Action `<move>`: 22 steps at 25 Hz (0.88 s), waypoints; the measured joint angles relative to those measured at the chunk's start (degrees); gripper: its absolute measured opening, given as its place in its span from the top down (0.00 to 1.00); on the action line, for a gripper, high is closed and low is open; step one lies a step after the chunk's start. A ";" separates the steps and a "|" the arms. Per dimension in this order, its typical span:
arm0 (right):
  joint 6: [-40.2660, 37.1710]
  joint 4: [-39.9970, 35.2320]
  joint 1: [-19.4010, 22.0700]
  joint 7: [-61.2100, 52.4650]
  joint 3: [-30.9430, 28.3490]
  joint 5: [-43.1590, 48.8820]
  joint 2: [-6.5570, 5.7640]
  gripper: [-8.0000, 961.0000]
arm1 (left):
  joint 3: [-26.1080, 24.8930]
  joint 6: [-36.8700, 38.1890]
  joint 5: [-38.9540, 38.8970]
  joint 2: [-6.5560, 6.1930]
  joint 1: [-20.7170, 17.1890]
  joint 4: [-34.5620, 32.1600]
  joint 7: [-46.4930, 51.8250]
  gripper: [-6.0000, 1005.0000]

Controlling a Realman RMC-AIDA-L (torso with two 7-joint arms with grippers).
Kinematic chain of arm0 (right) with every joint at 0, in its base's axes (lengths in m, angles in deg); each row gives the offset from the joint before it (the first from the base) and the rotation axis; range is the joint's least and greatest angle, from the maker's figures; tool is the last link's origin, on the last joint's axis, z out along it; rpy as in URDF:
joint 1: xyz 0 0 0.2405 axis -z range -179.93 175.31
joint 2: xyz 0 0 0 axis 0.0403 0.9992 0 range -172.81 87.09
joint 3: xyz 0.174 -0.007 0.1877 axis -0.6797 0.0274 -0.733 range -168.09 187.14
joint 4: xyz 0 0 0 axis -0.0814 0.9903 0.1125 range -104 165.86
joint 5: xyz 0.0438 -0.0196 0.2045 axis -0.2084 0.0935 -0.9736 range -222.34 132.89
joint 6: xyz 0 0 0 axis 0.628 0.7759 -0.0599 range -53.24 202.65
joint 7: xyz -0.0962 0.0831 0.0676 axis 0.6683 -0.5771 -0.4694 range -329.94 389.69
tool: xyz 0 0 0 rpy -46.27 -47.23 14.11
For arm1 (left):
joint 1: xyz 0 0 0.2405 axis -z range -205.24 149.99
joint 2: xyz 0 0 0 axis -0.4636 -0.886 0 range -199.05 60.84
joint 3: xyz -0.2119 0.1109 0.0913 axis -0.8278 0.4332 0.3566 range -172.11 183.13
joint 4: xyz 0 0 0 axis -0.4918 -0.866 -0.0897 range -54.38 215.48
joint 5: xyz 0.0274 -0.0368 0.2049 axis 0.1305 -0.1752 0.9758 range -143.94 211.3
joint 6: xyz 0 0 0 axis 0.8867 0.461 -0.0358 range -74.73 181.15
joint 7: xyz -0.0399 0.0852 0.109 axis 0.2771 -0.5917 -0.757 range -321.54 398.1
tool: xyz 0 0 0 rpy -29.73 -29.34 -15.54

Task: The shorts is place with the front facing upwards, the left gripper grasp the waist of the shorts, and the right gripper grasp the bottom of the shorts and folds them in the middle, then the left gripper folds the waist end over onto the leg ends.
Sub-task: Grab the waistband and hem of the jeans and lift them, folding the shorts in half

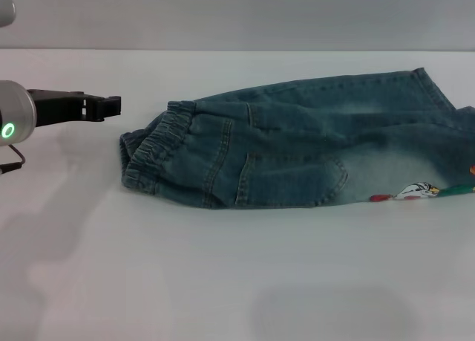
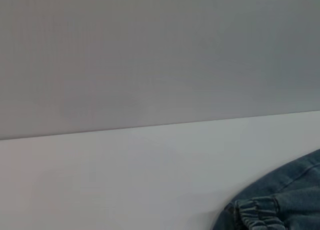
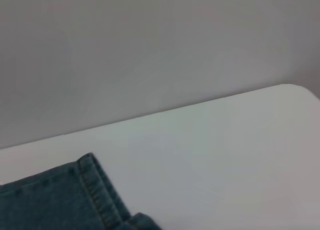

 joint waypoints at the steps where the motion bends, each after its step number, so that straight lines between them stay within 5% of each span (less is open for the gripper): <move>1: -0.16 -0.61 -0.47 0.31 -0.02 -0.17 0.00 0.20 | 0.04 -0.01 -0.01 0.01 0.00 0.00 0.00 0.40; 22: -3.52 -10.14 -4.48 2.36 -3.22 -1.54 -0.07 0.21 | 0.42 -0.42 -0.91 0.02 0.08 0.35 0.00 0.40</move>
